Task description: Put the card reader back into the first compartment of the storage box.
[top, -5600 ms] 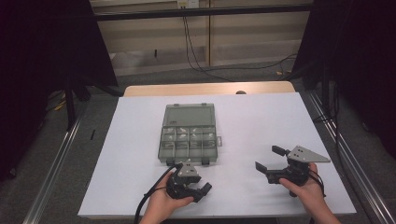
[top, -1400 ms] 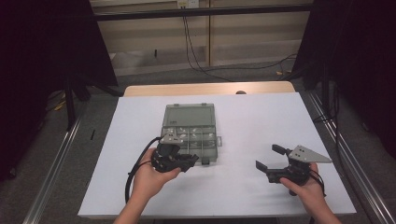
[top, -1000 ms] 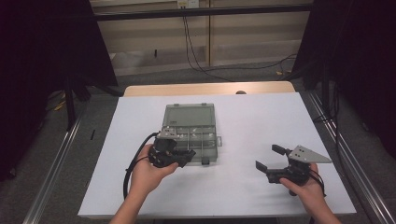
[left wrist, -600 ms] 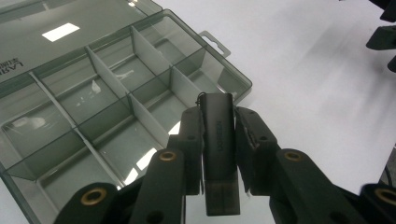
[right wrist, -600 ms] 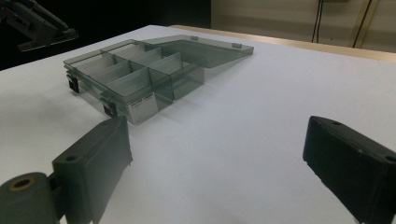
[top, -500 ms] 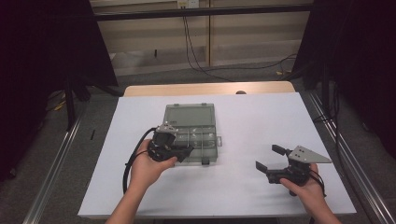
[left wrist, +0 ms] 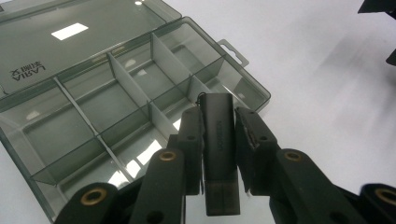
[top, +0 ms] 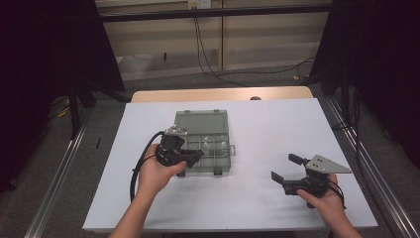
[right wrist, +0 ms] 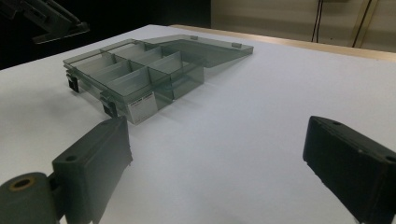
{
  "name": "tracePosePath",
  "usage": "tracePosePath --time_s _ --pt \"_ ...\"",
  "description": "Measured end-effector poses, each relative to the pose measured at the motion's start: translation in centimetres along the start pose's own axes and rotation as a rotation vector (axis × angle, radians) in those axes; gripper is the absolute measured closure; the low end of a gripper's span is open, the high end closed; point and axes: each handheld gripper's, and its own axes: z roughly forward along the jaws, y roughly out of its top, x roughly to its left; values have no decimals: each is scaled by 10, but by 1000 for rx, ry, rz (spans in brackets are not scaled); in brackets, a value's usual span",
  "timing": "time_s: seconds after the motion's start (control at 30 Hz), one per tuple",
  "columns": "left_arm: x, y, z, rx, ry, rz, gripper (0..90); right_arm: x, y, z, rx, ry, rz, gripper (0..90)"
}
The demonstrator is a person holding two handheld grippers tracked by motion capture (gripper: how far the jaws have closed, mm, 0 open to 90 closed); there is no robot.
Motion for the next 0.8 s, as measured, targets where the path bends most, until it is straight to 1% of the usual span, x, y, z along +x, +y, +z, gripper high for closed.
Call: tracePosePath --time_s 0.07,0.13,0.33,0.4,0.53,0.63,0.7,0.73,0.77,0.8 --pt "2 1 0 7 -3 -7 732 0 0 0 0 2 1 71" --pt "4 1 1 0 7 -16 732 0 0 0 1 3 1 71" --pt "10 3 1 -5 10 -38 731 0 0 0 -2 1 2 71" --pt "11 3 1 0 16 -37 732 0 0 0 -3 0 2 71" --pt "14 5 1 -8 7 -58 732 0 0 0 -1 3 0 71" --pt "16 6 1 -9 19 -63 732 0 0 0 -1 2 0 70" --pt "17 8 1 0 27 -59 732 0 0 0 -1 2 1 71" --pt "17 8 1 -10 33 -70 731 0 0 0 -1 1 -1 71" --pt "19 9 1 -4 31 -62 732 0 0 0 -3 -2 -2 71" --pt "20 10 1 -2 35 -63 731 0 0 0 -4 -1 -2 71"
